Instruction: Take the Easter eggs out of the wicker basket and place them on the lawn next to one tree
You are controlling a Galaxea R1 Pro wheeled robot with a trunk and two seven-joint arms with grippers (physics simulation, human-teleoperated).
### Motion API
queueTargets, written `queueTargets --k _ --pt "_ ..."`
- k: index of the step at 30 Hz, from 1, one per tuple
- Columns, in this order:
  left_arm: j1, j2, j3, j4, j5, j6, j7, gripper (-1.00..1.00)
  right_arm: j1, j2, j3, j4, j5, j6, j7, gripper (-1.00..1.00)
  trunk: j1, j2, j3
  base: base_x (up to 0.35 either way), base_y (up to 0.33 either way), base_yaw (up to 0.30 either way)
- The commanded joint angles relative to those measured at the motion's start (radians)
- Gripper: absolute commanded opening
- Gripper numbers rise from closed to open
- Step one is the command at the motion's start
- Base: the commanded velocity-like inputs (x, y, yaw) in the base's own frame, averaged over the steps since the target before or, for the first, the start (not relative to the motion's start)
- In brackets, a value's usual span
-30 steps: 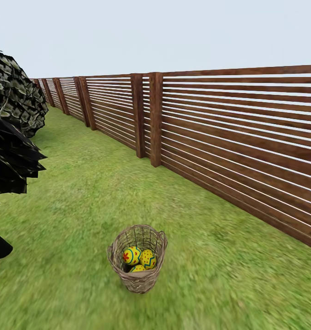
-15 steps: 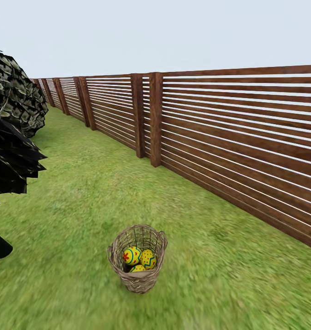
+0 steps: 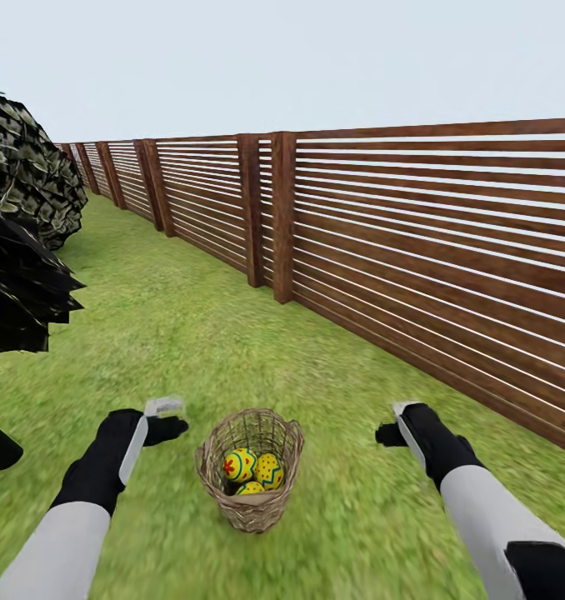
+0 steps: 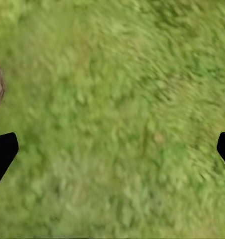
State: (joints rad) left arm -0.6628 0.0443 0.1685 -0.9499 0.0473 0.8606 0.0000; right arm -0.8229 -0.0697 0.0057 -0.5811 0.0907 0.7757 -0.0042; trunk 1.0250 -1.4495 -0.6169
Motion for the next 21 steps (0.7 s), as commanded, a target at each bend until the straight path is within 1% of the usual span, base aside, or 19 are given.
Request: queueTargets --k 1,5,7,11,21 --pt "-0.005 -0.001 0.006 -0.003 0.004 0.005 0.0 1.0 -0.012 0.001 0.0 0.007 0.009 -0.002 0.004 1.0 0.0 -0.001 -0.001 0.0 0.0 0.0" --pt "-0.009 -0.002 0.013 -0.004 0.005 0.011 -0.005 1.0 -0.024 0.008 0.0 0.017 0.01 -0.01 0.008 1.0 0.0 -0.001 -0.001 0.007 0.004 0.0" --pt "-0.009 -0.004 0.011 0.002 0.005 0.012 -0.006 1.0 -0.025 0.008 0.0 0.016 0.011 -0.011 0.01 1.0 0.0 -0.001 -0.001 0.15 0.034 0.0" --pt "-0.009 -0.021 0.007 0.005 0.003 0.012 -0.002 1.0 -0.022 0.013 0.004 0.017 0.012 -0.013 0.012 1.0 0.0 -0.001 -0.001 0.28 0.011 0.0" --pt "-0.009 -0.032 0.007 0.007 0.004 0.013 -0.002 1.0 -0.019 0.014 0.005 0.02 0.012 -0.017 0.014 1.0 0.0 -0.001 -0.001 0.331 0.001 0.0"
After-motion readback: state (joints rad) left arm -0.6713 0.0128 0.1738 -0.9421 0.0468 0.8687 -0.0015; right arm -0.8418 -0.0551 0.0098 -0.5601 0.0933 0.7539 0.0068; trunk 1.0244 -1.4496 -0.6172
